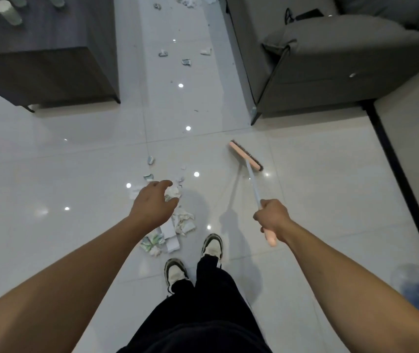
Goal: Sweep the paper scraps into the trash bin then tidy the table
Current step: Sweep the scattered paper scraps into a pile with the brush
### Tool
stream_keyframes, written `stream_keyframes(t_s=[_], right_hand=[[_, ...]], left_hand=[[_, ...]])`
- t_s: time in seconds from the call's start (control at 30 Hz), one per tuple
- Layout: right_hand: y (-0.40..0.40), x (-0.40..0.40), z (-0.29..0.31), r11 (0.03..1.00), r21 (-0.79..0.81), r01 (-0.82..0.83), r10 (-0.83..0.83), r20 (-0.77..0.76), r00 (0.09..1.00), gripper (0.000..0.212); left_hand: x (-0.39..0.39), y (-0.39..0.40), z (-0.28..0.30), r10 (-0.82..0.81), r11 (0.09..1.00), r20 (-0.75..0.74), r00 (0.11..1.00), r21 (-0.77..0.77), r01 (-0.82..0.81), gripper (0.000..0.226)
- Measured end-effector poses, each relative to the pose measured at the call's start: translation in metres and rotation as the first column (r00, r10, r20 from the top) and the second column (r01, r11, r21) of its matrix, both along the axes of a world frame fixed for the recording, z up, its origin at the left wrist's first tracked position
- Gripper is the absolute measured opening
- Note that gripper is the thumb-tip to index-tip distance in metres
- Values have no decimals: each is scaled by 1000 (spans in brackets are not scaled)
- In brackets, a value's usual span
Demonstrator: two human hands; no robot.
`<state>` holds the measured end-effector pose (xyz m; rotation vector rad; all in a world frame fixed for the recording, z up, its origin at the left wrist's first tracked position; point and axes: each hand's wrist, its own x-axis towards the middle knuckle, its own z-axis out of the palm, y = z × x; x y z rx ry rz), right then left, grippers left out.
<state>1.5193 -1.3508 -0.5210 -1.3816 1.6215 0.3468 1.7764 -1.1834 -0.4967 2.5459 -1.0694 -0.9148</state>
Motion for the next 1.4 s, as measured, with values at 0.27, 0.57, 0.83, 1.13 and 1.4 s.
stream_keyframes(t_s=[0.27,0.57,0.83,1.13,1.4], right_hand=[[47,5,15,964,261,52,-77,86,993,61],[73,73,55,909,353,-220,161,188,969,57],[35,151,57,881,150,-448,428,147,892,44],[-43,242,17,642,157,-750,742,121,660,4],[-187,200,54,747,300,-593,553,214,805,41]], left_hand=[[16,28,-4,53,994,10,999,96,-54,51],[51,31,27,101,995,1,995,11,-101,50],[93,58,38,286,958,30,958,-16,-286,52],[95,40,18,497,859,95,863,89,-504,52],[95,-120,20,408,910,38,912,67,-410,50]])
